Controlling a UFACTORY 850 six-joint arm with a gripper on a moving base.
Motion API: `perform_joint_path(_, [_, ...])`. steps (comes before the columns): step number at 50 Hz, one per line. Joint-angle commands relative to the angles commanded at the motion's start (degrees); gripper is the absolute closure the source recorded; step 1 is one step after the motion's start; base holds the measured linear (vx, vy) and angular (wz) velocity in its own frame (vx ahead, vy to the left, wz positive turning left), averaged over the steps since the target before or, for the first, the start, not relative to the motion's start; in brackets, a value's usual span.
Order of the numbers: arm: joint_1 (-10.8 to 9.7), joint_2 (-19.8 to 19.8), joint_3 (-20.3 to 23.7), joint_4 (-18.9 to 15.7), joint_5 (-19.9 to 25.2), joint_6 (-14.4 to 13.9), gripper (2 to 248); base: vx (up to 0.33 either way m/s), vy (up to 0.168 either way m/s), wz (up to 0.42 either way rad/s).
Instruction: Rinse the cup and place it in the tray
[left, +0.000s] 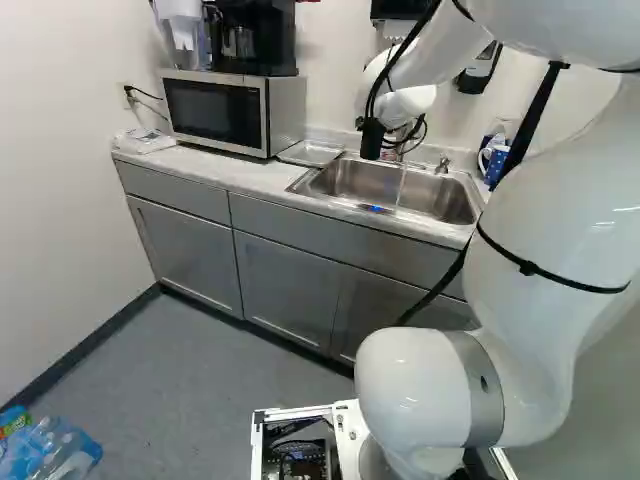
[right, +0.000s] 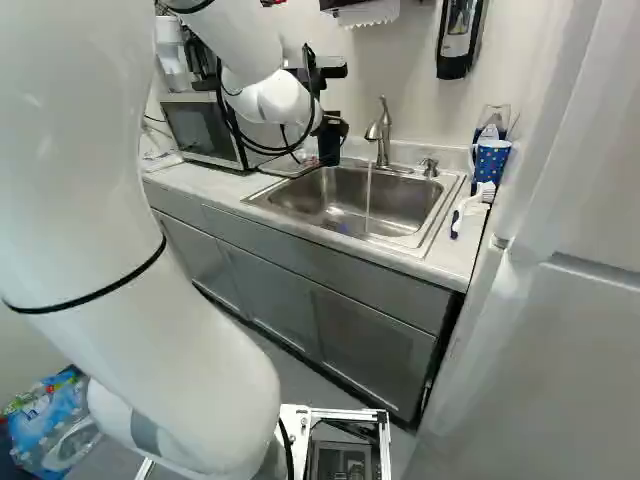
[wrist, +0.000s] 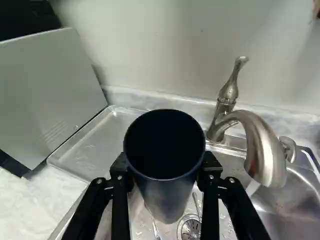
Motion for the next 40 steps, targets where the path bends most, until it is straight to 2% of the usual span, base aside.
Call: perform_joint_path(40, [-0.31,-1.12,1.31,0.00,0.00,0.00,124,0.000,0.000,0.000])
